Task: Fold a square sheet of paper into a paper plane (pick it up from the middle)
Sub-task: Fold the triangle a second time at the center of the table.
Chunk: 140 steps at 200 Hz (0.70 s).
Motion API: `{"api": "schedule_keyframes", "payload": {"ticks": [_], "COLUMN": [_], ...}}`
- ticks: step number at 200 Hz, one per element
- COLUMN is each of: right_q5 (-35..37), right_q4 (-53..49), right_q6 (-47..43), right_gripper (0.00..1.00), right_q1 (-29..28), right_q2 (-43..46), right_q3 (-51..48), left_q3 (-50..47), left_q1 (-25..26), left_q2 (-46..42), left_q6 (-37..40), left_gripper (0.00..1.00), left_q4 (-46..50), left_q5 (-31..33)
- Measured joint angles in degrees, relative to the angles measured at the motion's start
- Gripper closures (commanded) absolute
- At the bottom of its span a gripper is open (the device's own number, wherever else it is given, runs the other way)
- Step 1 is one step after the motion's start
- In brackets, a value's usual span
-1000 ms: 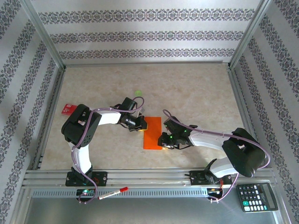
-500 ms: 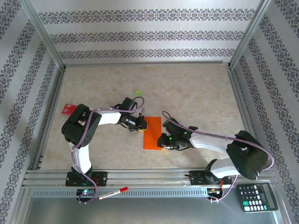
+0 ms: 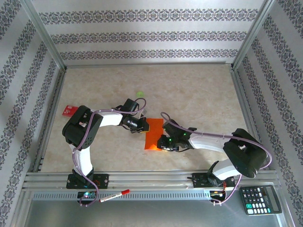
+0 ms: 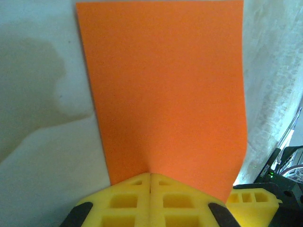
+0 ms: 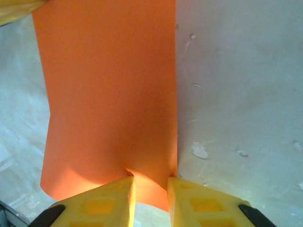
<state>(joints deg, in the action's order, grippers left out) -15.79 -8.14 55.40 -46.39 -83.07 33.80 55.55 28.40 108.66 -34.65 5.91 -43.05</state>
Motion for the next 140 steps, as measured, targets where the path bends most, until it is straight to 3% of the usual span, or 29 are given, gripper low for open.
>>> {"api": "schedule_keyframes", "payload": {"ticks": [140], "right_q5": [-0.3], "right_q4": [6.7], "right_q6": [0.9], "right_gripper": [0.65], "right_q1": [0.5], "right_q2": [2.0], "right_q3": [-1.4], "left_q3": [0.0], "left_q1": [0.0], "left_q2": [0.0], "left_q6": [0.2], "left_gripper": [1.00], "left_q4": [0.0], "left_q5": [0.0]}}
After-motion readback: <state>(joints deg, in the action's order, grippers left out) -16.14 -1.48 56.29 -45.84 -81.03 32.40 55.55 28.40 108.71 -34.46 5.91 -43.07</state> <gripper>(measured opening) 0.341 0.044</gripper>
